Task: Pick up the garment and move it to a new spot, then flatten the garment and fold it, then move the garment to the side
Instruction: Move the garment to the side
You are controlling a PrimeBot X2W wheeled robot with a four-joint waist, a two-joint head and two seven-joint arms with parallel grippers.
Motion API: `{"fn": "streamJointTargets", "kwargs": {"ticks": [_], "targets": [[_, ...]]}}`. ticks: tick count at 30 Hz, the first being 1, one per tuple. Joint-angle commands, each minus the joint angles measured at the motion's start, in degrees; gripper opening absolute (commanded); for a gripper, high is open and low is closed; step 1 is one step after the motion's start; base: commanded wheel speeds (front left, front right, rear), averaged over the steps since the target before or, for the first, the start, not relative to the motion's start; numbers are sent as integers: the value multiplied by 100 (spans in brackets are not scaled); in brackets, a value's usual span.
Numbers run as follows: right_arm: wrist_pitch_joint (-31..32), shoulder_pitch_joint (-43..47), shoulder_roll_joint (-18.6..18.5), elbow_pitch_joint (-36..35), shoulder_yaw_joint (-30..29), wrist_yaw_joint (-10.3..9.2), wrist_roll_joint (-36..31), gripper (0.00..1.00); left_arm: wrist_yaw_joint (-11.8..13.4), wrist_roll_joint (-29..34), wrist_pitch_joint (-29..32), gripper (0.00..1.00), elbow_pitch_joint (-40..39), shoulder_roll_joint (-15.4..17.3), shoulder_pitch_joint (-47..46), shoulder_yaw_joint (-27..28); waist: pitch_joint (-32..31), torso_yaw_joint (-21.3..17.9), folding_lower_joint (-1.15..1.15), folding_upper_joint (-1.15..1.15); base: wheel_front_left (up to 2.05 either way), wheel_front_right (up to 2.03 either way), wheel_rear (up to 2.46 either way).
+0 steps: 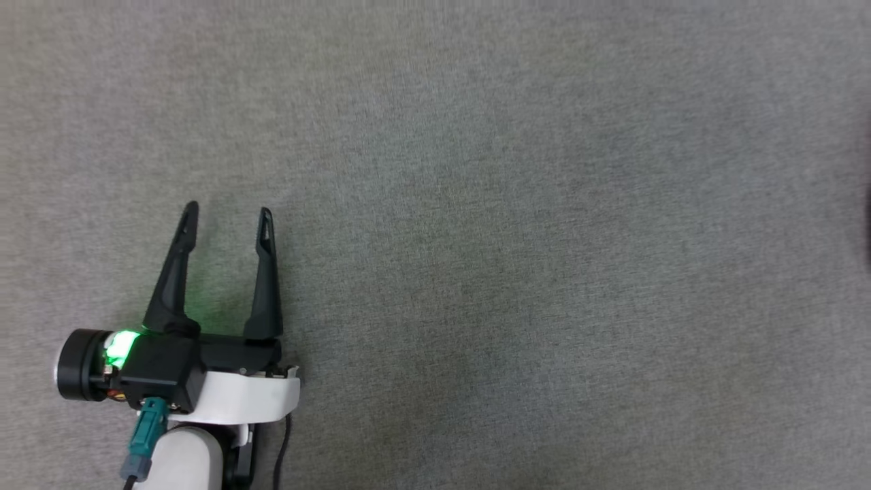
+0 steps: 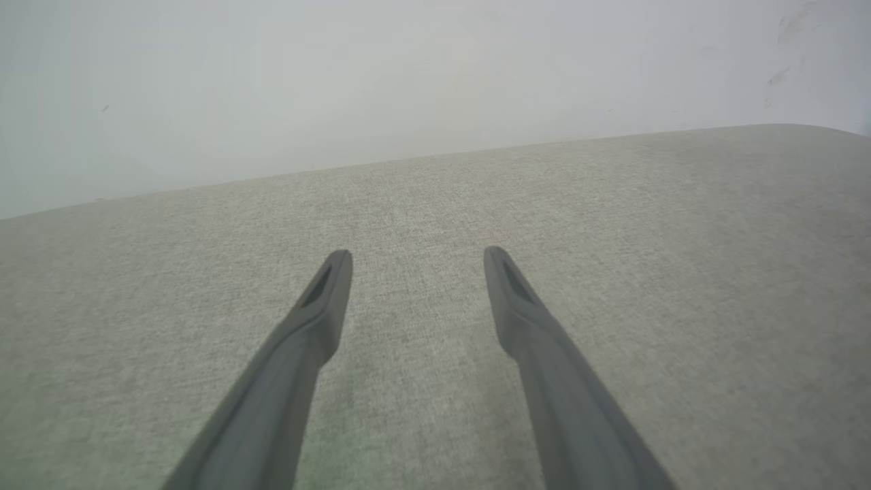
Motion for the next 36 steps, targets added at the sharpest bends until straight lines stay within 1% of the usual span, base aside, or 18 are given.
{"fn": "streamJointTargets", "kwargs": {"ticks": [1, 2, 6, 10, 12, 14, 15, 16, 20, 23, 26, 31, 34, 36], "targets": [[-44, -79, 15, 58, -39, -7, -18, 100, 16, -11, -13, 100, 28, -29, -5, 0, -160, 33, -1, 0, 0, 0, 0], [-200, -53, 61, 215, -102, -6, -177, 100, 27, -53, -13, 100, 87, -60, 86, -21, -413, 80, -1, 0, 0, 0, 0], [-811, 125, -135, 369, -117, -7, -693, 100, 60, -109, -12, 100, 211, -139, 348, -66, -1070, 213, -1, 0, 0, 0, 0], [-1798, 162, -190, 243, -205, -7, -1170, 100, 118, -181, -12, 100, 309, -217, 659, -68, -1641, 354, -1, 0, 0, 0, 0], [-2462, 142, -88, 132, -341, -7, -1416, 100, 143, -202, -11, 100, 358, -234, 802, -53, -1868, 423, -1, 0, 0, 0, 0], [-3077, 80, 89, 16, -453, -6, -1646, 100, 159, -207, -12, 100, 408, -241, 944, -21, -2071, 490, -1, 0, 0, 0, 0], [-3077, 80, 89, 16, -453, -6, -1646, 100, 159, -207, -12, 100, 408, -241, 944, -21, -2071, 490, -1, 0, 0, 0, 0], [-3373, 59, 174, -43, -512, -6, -1767, 100, 170, -214, -12, 100, 430, -246, 1012, 1, -2159, 520, -1, 0, 0, 0, 0], [-4355, 100, 719, -298, -680, -6, -2123, 100, 205, -197, -12, 100, 530, -263, 1242, 61, -2486, 649, -1, 0, 0, 0, 0], [-4729, 260, 1260, -584, -746, -6, -2303, 100, 235, -158, -12, 100, 594, -273, 1358, 99, -2696, 747, -1, 0, 0, 0, 0], [-4849, 535, 1906, -1101, -886, -6, -2384, 100, 243, -140, -12, 100, 640, -277, 1463, 151, -2852, 831, -1, 0, 0, 0, 0], [-4871, 1366, 3144, -2127, -1129, -6, -2574, 100, 234, -108, -12, 100, 717, -285, 1560, 183, -3028, 959, -1, 0, 0, 0, 0], [-4874, 1927, 3693, -2543, -1146, -6, -2649, 100, 214, -89, -12, 100, 758, -287, 1586, 172, -3091, 1053, -1, 0, 0, 0, 0], [-4874, 2253, 3975, -2708, -1147, -6, -2651, 100, 209, -72, -12, 100, 787, -290, 1605, 172, -3132, 1099, -1, 0, 0, 0, 0]]}}
